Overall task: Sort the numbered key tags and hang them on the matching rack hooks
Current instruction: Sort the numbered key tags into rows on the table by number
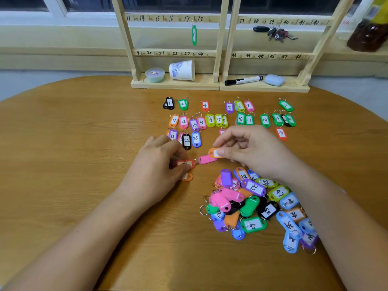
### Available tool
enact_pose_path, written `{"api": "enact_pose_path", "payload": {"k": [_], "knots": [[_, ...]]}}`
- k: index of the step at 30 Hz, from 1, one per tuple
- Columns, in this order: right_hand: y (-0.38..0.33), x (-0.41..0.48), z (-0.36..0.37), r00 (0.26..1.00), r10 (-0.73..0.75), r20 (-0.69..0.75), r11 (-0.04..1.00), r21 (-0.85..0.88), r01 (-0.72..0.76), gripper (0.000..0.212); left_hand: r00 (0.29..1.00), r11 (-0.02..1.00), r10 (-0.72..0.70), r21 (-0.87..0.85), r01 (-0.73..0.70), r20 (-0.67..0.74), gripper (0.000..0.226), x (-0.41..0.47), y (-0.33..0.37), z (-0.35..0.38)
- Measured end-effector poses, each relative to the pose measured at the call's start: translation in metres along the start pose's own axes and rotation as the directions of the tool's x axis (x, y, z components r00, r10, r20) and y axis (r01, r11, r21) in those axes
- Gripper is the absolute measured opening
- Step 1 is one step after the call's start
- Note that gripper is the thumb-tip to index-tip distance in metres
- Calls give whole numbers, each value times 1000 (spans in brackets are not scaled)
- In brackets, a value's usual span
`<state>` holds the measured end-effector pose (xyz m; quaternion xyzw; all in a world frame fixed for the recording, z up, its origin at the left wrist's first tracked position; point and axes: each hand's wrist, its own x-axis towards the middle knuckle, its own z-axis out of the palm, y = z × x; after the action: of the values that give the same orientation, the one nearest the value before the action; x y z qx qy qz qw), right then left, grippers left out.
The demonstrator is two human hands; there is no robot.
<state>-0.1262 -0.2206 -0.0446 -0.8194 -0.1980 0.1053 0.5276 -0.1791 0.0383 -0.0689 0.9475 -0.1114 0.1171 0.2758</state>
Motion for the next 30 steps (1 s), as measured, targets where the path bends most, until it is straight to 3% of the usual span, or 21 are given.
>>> {"api": "enact_pose_path", "payload": {"k": [4,9,13,16,21,25,30], "knots": [[6,3,1,999,-37,-39,997,-64,34,13,999,998,-40,-51,40,-11,14,1,2,-4],[7,3,-1,997,-55,-62,958,-284,35,22,959,884,-282,-386,264,8,6,5,3,-9],[0,1,8,991,-113,78,852,-505,137,33,935,777,-352,-541,321,50,11,4,3,-17],[1,2,13,988,-78,130,802,-581,140,34,926,735,-378,-602,312,18,20,5,-1,-29],[2,1,14,985,-104,137,776,-608,167,32,921,762,-389,-550,342,33,13,4,-8,-34],[1,0,15,985,-79,154,753,-638,160,32,973,929,-223,-290,230,59,8,-5,5,-23],[-1,-2,12,983,-78,164,739,-653,167,33,990,976,-131,-166,139,59,6,-7,18,-18]]}}
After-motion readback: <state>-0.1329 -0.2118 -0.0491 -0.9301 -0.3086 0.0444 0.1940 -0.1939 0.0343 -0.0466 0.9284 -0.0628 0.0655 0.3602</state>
